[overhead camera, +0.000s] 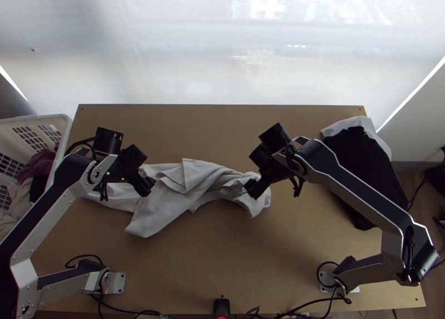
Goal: Fold the t-shirt
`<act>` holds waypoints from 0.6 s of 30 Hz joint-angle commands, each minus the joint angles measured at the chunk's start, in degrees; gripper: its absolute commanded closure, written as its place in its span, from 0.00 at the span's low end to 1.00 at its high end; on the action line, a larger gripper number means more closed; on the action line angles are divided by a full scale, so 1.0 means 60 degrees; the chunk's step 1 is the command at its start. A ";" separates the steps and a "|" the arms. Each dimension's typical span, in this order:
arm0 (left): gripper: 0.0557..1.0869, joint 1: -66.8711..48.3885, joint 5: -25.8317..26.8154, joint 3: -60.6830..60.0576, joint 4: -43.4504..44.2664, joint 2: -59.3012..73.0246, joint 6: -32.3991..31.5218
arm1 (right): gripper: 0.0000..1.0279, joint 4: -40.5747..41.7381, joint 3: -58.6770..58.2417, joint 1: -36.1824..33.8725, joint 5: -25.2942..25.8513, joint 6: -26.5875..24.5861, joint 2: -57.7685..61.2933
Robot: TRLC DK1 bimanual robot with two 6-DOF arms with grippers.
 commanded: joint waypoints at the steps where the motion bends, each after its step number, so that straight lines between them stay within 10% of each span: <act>1: 0.05 0.0136 -0.0144 -0.0524 0.0355 -0.0021 -0.0177 | 0.05 0.0769 -0.0520 -0.0102 0.0016 -0.0199 0.0678; 12: 0.05 -0.0508 -0.0144 0.0428 0.0941 0.1385 -0.0441 | 0.13 0.1428 -0.1062 -0.0747 0.0001 -0.0726 0.0839; 18: 0.05 -0.0670 -0.0144 0.0882 0.1146 0.1810 -0.0500 | 0.58 0.1677 -0.1149 -0.0703 0.0001 -0.0887 0.0590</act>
